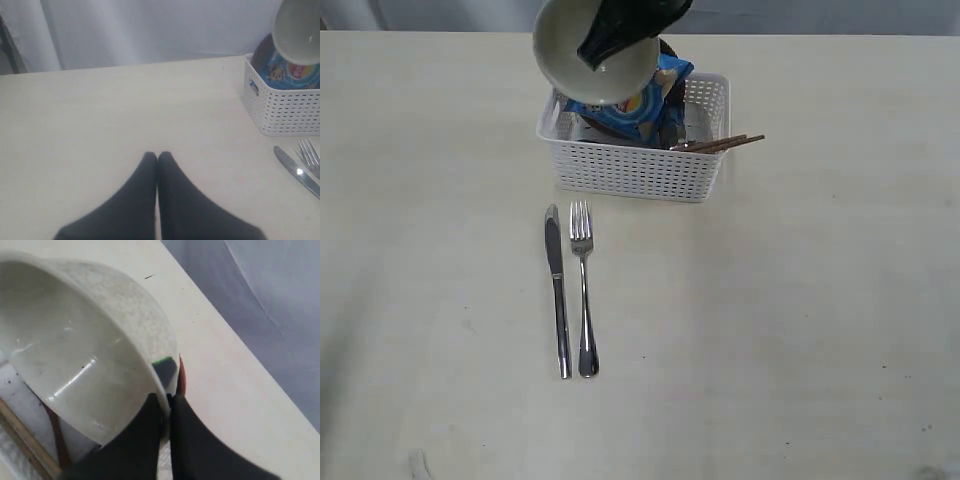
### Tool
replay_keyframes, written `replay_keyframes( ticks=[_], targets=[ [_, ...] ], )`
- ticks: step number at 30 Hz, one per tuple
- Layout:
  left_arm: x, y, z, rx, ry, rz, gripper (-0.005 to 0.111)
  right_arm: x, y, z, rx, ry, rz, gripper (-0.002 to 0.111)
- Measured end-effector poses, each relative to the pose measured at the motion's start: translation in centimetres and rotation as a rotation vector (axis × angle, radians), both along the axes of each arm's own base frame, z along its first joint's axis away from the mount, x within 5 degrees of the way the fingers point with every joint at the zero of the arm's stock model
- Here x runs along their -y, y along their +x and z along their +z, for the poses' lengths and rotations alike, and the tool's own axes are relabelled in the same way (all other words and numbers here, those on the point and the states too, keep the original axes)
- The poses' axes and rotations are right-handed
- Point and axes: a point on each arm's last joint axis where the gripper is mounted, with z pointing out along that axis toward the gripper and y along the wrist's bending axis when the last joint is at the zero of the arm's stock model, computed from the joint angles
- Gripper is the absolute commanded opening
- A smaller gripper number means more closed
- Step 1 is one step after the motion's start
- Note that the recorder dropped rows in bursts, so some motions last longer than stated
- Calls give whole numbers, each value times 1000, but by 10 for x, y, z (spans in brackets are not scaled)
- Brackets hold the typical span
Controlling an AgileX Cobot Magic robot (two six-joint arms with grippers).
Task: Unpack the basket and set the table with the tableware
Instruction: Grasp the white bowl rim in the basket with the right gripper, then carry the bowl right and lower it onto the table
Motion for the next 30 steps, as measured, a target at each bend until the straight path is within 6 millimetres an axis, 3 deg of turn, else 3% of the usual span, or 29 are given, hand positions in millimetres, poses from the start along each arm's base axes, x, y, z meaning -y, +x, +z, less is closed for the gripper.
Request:
replay_keyframes(
  ticks=[8, 13, 21, 30],
  targets=[
    [0, 0, 0, 0, 0, 0, 0, 15, -10, 27, 28, 2, -63, 0],
    [0, 0, 0, 0, 0, 0, 0, 39, -12, 41, -7, -18, -165, 0],
    [0, 0, 0, 0, 0, 0, 0, 84, -17, 56, -214, 124, -310, 0],
    [0, 0, 0, 0, 0, 0, 0, 115, -48, 72, -425, 209, -351, 0]
  ],
)
